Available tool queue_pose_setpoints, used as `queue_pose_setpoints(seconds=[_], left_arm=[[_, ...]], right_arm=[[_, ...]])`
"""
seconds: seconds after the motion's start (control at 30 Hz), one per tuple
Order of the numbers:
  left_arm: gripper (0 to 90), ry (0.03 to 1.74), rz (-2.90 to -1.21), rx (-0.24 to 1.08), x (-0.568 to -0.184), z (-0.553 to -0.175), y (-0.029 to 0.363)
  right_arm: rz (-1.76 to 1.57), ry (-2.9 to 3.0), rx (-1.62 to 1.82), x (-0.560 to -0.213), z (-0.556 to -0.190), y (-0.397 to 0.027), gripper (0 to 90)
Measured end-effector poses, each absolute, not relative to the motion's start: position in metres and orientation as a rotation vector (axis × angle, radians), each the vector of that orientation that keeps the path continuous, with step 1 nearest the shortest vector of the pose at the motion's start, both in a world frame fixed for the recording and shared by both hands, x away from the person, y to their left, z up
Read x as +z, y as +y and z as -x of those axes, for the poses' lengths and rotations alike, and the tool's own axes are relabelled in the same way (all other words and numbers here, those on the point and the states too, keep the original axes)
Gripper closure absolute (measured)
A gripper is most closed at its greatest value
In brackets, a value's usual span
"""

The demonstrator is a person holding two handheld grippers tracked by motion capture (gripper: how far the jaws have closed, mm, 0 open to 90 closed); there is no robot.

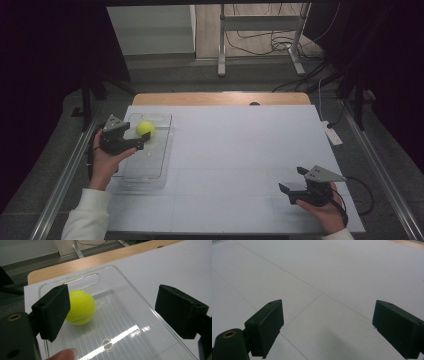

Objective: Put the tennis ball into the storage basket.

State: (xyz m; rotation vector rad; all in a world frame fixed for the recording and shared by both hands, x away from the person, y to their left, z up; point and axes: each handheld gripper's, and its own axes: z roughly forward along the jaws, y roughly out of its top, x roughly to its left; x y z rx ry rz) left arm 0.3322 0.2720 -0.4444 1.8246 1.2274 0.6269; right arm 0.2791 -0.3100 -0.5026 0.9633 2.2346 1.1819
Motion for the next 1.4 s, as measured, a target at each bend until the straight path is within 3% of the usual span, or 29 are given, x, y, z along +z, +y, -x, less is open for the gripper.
queue_pose_setpoints(seconds=[0.43, 0.97, 1.4], left_arm=[[13.6, 1.179, -1.805, 0.525, -0.452, -0.301, 0.261], [13.8, 1.111, -1.837, 0.498, -0.478, -0.251, 0.24], [13.8, 1.03, -1.86, 0.489, -0.488, -0.231, 0.222]], right_arm=[[-0.959, 2.236, 1.193, -0.502, -0.279, -0.31, 10.5], [-0.953, 2.239, 1.196, -0.502, -0.28, -0.309, 10.6], [-0.961, 2.243, 1.189, -0.503, -0.281, -0.309, 10.5]])
